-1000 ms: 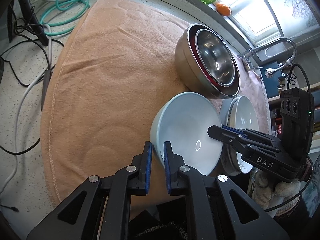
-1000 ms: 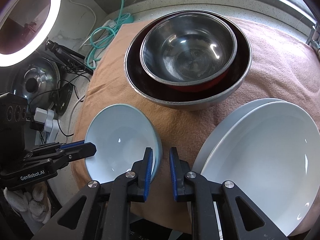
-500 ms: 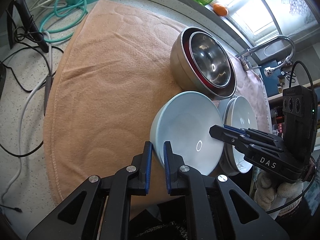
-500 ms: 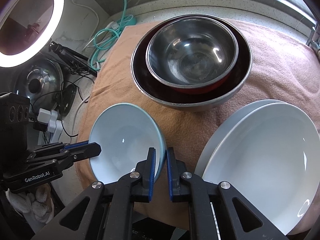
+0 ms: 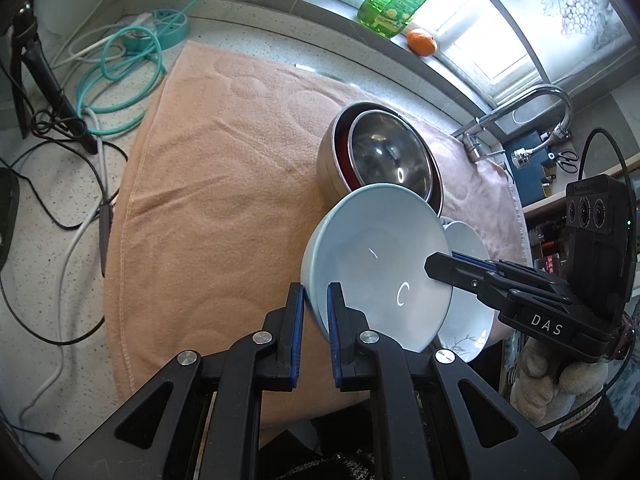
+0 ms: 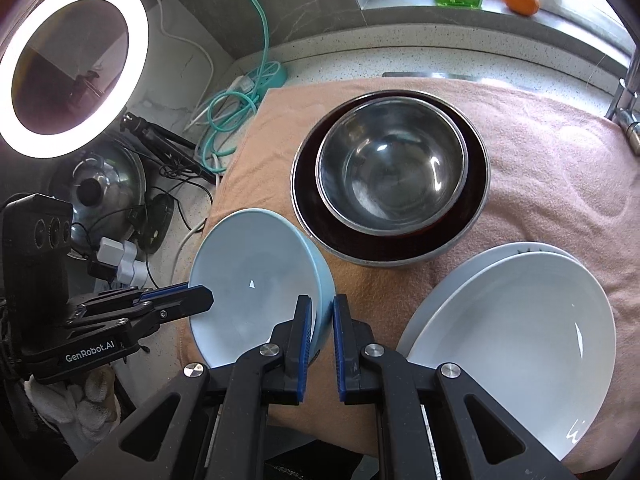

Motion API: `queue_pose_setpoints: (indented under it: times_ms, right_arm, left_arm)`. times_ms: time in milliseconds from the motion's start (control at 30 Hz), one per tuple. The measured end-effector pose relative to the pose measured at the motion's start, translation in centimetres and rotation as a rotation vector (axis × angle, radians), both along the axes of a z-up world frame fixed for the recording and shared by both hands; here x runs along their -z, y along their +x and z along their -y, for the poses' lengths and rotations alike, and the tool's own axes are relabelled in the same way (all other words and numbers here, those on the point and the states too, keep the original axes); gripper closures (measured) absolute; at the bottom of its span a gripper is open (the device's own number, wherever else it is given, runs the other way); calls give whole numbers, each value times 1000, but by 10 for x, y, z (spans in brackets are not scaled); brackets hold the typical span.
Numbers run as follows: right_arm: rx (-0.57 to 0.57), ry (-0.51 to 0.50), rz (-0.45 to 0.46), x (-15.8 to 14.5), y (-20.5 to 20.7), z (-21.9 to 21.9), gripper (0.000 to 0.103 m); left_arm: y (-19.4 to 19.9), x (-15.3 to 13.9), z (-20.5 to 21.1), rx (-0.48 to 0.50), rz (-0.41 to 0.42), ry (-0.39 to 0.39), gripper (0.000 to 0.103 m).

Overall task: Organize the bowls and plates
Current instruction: 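Lift the white bowl and carry it over the nested steel bowls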

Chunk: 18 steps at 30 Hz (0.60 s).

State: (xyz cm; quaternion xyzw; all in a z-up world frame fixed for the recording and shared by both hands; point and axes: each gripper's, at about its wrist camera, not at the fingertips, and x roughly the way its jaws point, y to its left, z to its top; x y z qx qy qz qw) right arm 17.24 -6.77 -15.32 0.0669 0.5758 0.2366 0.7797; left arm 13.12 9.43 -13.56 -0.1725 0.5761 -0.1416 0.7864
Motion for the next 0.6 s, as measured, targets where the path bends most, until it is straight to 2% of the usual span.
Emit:
queue_pose_setpoints:
  times_ms: [333, 600]
  right_arm:
    - [20, 14, 29, -22, 17, 9, 93]
    - [46, 46, 0, -19, 25, 15, 92]
  left_arm:
    - [29, -22, 13, 27, 70, 28, 93]
    - [39, -26, 14, 44, 77, 64, 93]
